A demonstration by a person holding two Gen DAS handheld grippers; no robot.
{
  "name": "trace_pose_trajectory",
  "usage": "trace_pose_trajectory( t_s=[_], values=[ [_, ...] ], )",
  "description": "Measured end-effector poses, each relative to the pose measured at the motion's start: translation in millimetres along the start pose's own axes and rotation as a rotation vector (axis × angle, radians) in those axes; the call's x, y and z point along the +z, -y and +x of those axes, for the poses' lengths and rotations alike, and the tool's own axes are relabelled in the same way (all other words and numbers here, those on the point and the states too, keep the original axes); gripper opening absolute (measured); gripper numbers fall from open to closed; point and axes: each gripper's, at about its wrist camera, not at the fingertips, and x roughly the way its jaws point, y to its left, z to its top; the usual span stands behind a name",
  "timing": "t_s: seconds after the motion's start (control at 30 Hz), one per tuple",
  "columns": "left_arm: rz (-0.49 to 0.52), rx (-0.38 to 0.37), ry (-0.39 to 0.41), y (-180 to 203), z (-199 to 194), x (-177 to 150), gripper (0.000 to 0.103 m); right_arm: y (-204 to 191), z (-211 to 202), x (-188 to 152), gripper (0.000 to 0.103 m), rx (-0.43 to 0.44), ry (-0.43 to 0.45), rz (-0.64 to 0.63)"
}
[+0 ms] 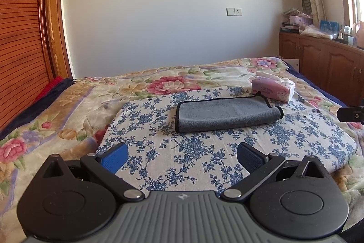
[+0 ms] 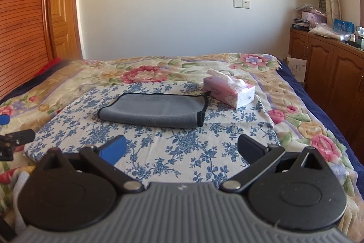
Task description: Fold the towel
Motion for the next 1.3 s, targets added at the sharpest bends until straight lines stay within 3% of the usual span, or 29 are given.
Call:
trace_pose_trajectory(
  t_s=[0.3, 0.57, 1.3],
  values=[
    [-0.013, 0.009, 0.063, -2.3, -4.8, 2.1, 0.103, -2.7, -11.3, 3.3, 0.103, -0.025, 0.103, -0.027],
    [0.004, 0.004, 0.125, 0.8, -10.5, 5.1, 0.103, -2.3, -14.6, 5.3, 0.103, -0.041, 0.141, -0.037],
    [-0.023, -0.009, 0.146, -3.9, -16.3, 4.9, 0.103, -3.3, -19.2, 5.6, 0.103, -0.067, 0.192, -0.045]
  ],
)
